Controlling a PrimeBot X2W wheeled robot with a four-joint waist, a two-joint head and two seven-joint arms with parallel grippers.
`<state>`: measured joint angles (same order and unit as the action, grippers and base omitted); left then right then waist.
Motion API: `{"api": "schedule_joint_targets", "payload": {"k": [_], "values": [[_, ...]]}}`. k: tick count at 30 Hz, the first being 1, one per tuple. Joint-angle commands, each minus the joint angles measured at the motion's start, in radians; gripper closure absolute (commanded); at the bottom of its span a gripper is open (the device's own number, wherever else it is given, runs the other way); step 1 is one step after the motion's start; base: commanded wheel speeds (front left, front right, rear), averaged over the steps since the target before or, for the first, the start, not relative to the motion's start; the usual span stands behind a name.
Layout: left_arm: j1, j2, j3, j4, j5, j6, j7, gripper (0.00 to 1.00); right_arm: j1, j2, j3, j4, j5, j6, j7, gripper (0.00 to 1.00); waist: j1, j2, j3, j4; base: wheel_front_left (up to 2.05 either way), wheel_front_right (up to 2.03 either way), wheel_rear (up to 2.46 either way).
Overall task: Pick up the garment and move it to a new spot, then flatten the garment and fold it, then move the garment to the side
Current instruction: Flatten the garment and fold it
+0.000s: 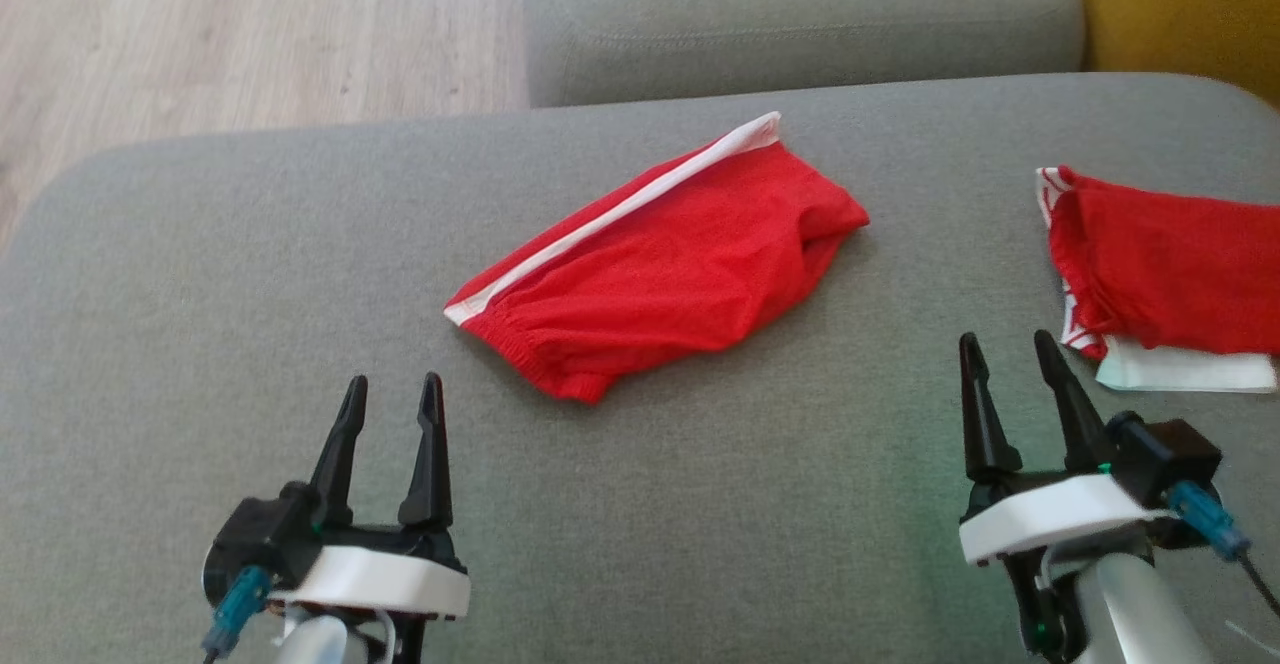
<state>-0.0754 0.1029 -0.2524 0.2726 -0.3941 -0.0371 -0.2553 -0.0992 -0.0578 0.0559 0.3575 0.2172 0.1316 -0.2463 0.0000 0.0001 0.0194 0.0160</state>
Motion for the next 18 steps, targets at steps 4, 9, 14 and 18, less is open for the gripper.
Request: {"api": "schedule_joint_targets", "payload": {"k": [4, 9, 14, 18], "values": [[-0.066, -0.016, 0.056, -0.026, 0.029, -0.023, -0.006, 0.00, -0.078, 0.006, 0.001, -0.040, -0.016, -0.001, 0.023, 0.00, 0.0000, -0.0001, 0.045, 0.027, 0.00, 0.00, 0.00], [-0.111, -0.031, 0.054, -0.015, 0.051, -0.043, -0.006, 0.00, -0.180, -0.006, -0.054, -0.002, -0.023, -0.001, 0.130, 0.00, 0.0000, -0.0001, 0.127, 0.068, 0.00, 0.00, 0.00], [-0.170, -0.043, 0.037, 0.004, 0.057, -0.059, -0.006, 0.00, -0.323, -0.034, -0.104, 0.073, 0.012, -0.001, 0.235, 0.00, 0.0000, -0.0001, 0.204, 0.124, 0.00, 0.00, 0.00], [-0.210, -0.049, 0.022, 0.009, 0.055, -0.065, -0.006, 0.00, -0.437, -0.051, -0.136, 0.168, 0.048, -0.001, 0.293, 0.00, 0.0000, -0.0001, 0.247, 0.170, 0.00, 0.00, 0.00]]}}
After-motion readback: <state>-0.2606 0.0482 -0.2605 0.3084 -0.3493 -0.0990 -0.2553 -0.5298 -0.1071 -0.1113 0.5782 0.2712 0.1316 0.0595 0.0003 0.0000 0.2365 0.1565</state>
